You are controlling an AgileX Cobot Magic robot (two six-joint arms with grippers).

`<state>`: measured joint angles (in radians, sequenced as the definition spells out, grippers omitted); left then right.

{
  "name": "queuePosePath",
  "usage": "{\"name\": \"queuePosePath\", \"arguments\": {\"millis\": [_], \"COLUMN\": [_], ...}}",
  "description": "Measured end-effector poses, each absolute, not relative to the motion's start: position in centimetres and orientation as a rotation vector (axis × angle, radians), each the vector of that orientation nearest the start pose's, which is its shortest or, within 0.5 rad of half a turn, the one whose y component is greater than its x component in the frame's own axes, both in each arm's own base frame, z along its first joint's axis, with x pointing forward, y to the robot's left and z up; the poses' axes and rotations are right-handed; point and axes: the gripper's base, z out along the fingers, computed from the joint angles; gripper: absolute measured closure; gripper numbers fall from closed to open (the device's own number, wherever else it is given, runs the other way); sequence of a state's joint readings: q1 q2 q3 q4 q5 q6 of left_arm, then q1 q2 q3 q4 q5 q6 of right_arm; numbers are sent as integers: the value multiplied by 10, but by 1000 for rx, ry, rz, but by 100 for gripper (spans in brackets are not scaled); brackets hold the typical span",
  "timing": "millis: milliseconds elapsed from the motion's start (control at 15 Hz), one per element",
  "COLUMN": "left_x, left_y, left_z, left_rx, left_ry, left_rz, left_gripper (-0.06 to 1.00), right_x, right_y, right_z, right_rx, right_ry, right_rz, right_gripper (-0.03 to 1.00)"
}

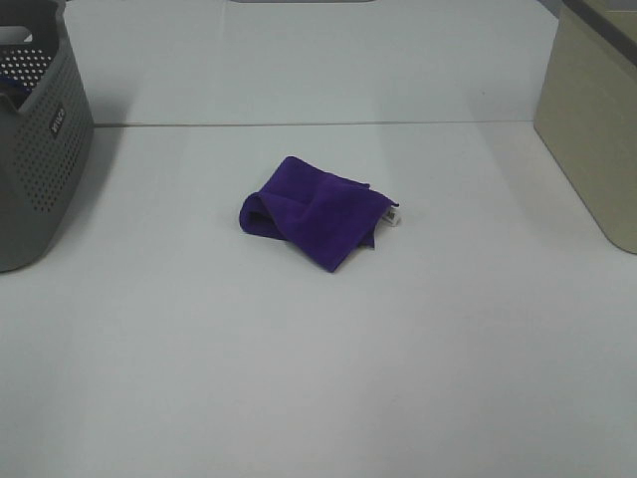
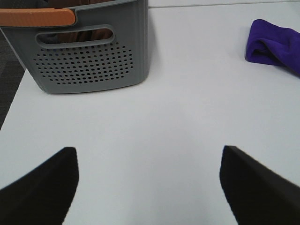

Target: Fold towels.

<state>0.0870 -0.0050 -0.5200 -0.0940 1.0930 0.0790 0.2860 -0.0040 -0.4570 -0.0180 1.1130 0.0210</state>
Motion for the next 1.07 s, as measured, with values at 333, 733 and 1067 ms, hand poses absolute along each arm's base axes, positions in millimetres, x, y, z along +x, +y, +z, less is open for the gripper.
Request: {"name": "queuePosePath", "arguments": {"millis": [333, 733, 1067], "left_x": [-9, -9, -9], "left_y": [-7, -7, -7], "left_z": [280, 280, 280], "left_rx": [71, 72, 72], "left_ry": [2048, 2047, 2047], "left_rz": [-46, -46, -46], "left_gripper": [9, 9, 9], "right_x": [-3, -3, -3], "right_y": [-2, -1, -1], "right_z": [261, 261, 261], "right_rx": [-200, -12, -12], "right_ry": [2127, 2135, 2135], "right_rz": [116, 17, 17], "right_gripper": [21, 21, 21]}}
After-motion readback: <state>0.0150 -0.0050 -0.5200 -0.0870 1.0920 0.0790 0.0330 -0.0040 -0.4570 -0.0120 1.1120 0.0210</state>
